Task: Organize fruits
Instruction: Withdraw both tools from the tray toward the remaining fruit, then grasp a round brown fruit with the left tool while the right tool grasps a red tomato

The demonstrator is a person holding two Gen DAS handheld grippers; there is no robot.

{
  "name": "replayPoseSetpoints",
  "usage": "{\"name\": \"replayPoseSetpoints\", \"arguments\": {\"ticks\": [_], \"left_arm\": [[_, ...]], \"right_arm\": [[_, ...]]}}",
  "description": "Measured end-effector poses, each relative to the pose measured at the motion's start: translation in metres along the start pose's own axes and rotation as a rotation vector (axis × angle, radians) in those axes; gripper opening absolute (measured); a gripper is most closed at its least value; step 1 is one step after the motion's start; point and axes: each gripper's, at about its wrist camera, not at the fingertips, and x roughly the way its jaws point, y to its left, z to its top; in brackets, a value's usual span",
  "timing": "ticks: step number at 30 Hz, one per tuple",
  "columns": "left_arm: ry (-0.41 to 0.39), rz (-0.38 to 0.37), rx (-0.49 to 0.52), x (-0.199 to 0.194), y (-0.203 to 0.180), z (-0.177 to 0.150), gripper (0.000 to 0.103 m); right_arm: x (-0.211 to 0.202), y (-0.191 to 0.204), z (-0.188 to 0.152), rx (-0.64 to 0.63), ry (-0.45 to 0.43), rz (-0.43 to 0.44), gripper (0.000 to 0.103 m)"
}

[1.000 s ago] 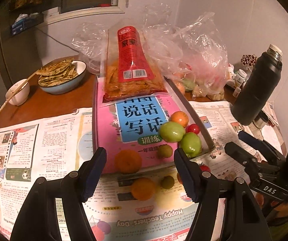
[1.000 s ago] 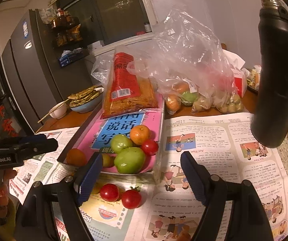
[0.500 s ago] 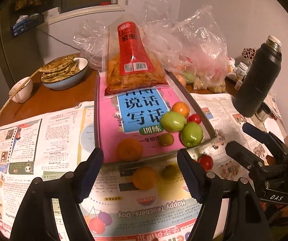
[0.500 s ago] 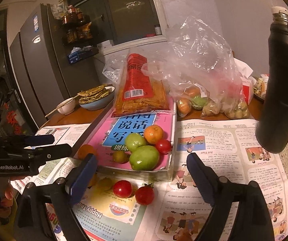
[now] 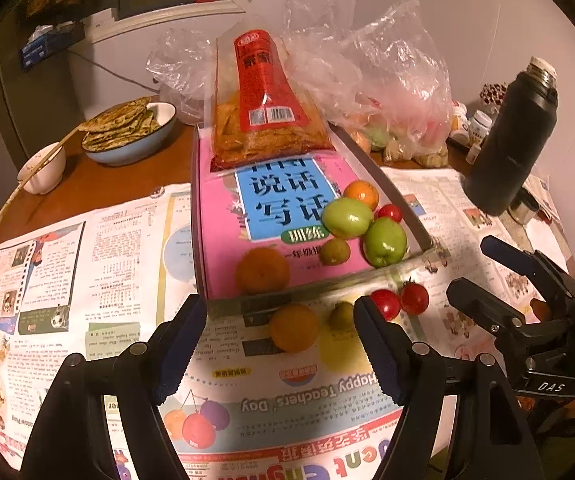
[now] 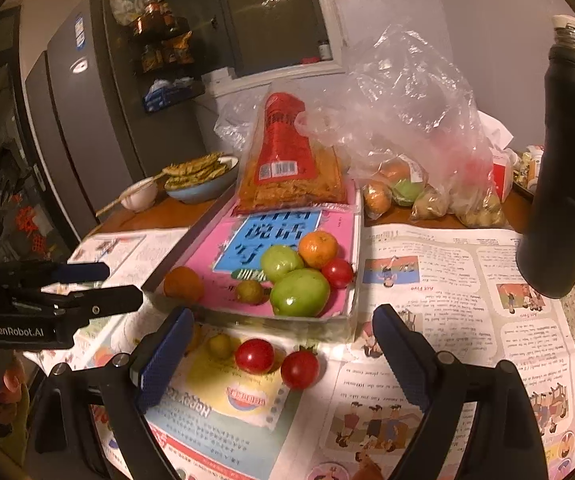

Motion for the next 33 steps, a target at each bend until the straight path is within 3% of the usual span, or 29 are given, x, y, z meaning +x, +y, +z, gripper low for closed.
{"name": "replayPoseSetpoints", "arguments": {"ticks": [8, 33], "left_arm": [[0.058, -0.004, 0.014, 0.014, -0.001, -0.012, 0.077], [0.131, -0.013, 0.053, 0.041, -0.011, -0.030, 0.077]], "right_arm": [[0.012, -0.009, -0.018, 0.010, 0.075, -0.030, 0.091], [0.033, -0.003, -0.038, -0.023, 0.164, -0.043, 0.091]]}}
